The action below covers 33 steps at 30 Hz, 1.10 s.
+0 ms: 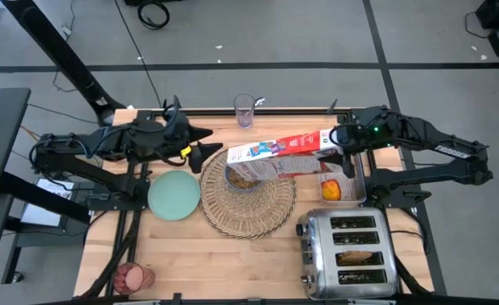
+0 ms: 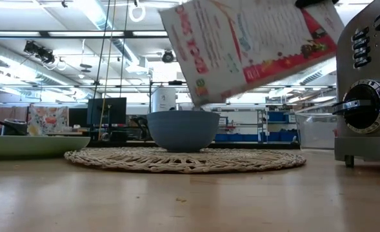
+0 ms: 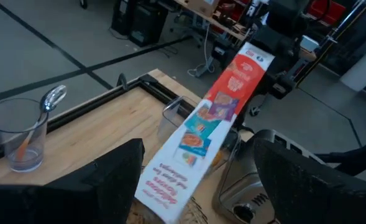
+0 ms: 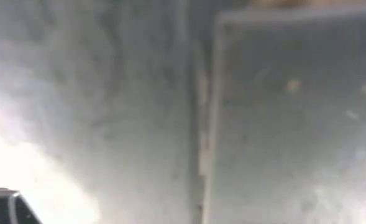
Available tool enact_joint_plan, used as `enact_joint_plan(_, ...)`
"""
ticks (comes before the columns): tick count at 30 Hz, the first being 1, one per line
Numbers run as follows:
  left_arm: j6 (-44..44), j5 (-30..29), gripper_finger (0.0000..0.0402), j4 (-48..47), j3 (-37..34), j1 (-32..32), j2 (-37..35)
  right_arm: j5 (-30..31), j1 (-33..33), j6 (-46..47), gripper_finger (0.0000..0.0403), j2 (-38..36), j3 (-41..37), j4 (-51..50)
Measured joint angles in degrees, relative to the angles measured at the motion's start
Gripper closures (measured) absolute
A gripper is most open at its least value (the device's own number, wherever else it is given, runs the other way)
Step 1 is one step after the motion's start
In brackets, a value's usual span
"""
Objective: Arrange a breakfast setting
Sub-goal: Pour the cereal into the bowl
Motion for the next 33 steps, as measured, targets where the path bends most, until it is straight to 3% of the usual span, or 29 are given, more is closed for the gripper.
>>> enact_joint_plan(15, 2.22, -3.95, 0.0091, 3.12, 0.00, -2.65, 0.01, -1.45, 0.00, -1.21, 0.0168, 6.61, 0.00, 6.29)
enact_joint_plan(27, 15.84, -4.87, 0.0091, 19.86, 0.00, -2.34, 0.02, -0.32, 0.00, 0.23, 0.0169, 5.09, -0.02, 4.14)
enact_joint_plan(33, 19.91, 1.27, 0.0091, 29.15, 0.04, 0.85, 0.44, -0.43, 0.00, 2.73, 0.0169, 2.87, -0.02, 2.74)
